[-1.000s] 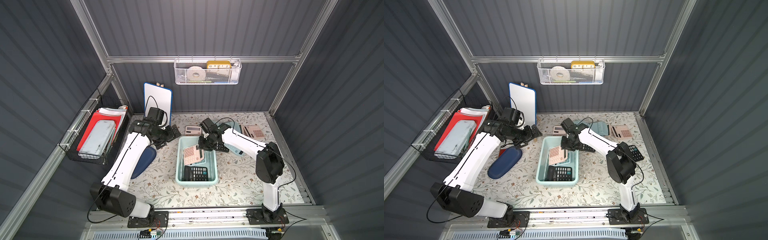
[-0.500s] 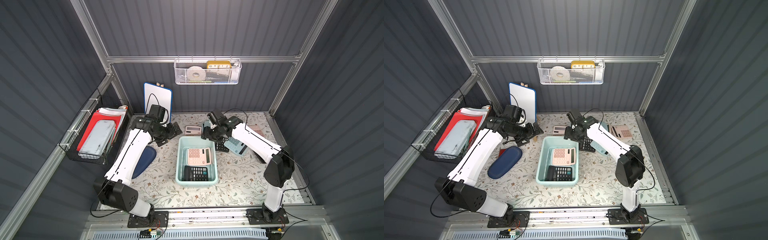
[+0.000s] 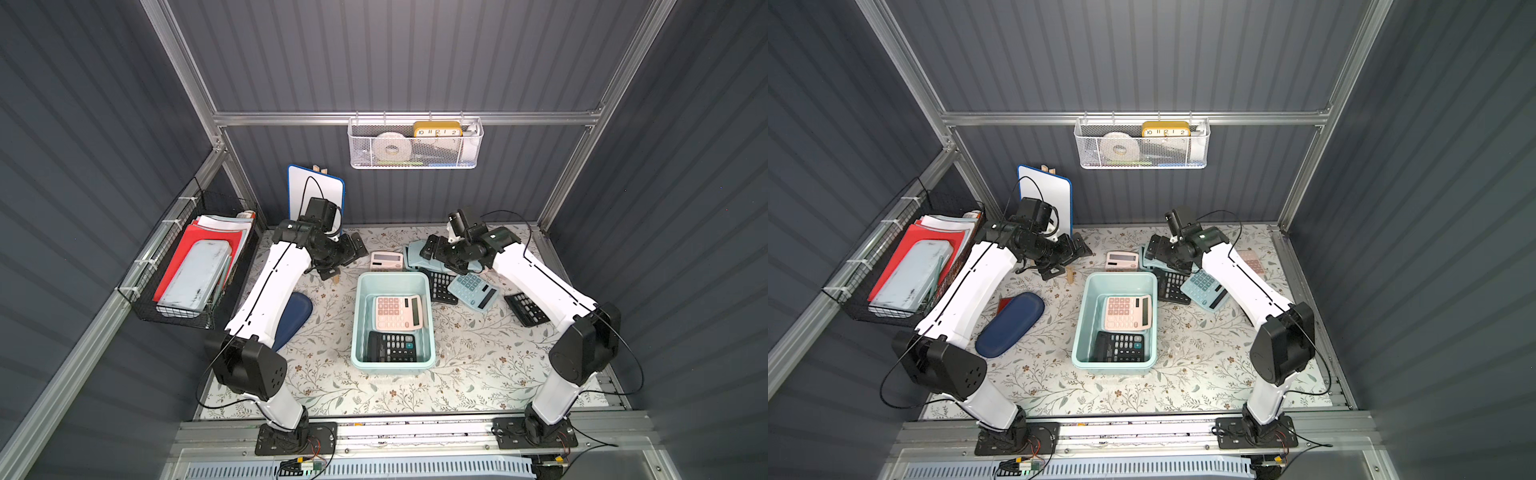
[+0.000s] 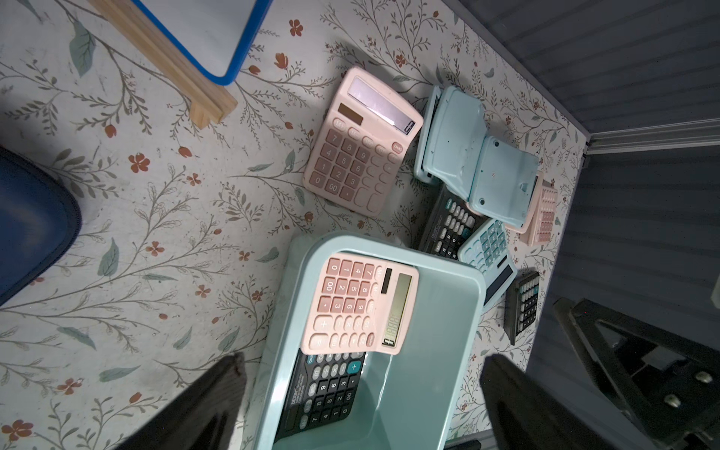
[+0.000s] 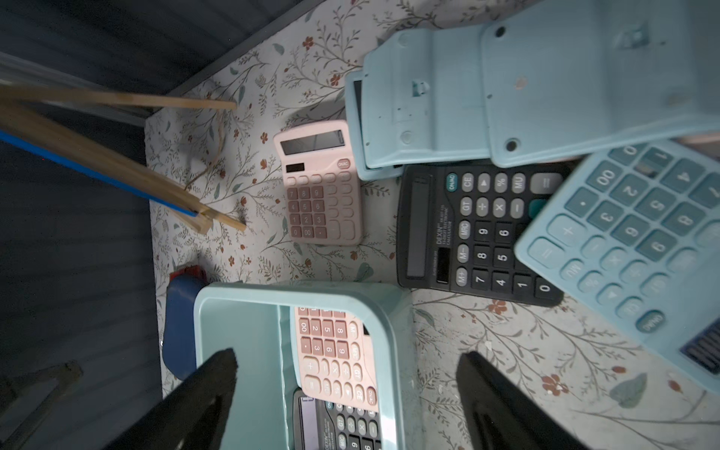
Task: Put the calculator in the storage box
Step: Place the calculator in the storage box, then pick up the calculator at the center of the board.
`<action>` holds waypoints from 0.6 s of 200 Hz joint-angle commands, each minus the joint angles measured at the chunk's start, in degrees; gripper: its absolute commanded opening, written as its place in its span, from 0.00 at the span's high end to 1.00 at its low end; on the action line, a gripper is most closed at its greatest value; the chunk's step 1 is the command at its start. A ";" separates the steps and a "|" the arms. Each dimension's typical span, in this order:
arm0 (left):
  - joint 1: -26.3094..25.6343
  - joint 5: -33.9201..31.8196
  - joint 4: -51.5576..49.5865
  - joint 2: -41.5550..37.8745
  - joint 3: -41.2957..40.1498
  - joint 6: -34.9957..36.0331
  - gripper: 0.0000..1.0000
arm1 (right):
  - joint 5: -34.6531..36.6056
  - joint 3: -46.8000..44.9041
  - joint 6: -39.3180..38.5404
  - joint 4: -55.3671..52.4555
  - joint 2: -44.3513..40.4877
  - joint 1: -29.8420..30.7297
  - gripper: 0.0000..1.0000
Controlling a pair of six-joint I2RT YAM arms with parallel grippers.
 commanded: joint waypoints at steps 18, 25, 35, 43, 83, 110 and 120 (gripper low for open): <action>0.40 0.78 1.12 2.34 2.82 1.14 0.01 | -0.50 -6.23 1.56 1.66 -5.06 -4.41 0.01; 0.38 1.02 1.36 2.49 2.76 1.20 0.01 | -0.42 -7.56 1.65 1.84 -5.76 -5.23 0.01; 0.38 1.33 1.45 2.79 2.85 1.54 0.01 | -0.23 -9.20 1.74 2.11 -6.65 -6.33 0.01; 0.45 1.42 1.14 3.17 3.40 1.85 0.01 | 0.28 -10.59 1.87 2.20 -7.30 -7.21 0.01; 0.38 1.90 0.34 3.09 2.84 3.35 0.01 | -0.44 -17.44 2.87 3.15 -10.62 -11.64 0.01; 0.39 3.22 0.87 2.73 1.05 3.09 0.01 | -1.11 -21.64 3.70 3.85 -12.58 -14.11 0.03; 0.38 3.27 0.83 2.96 0.87 3.15 0.01 | -2.06 -23.61 4.23 4.84 -13.10 -15.30 0.04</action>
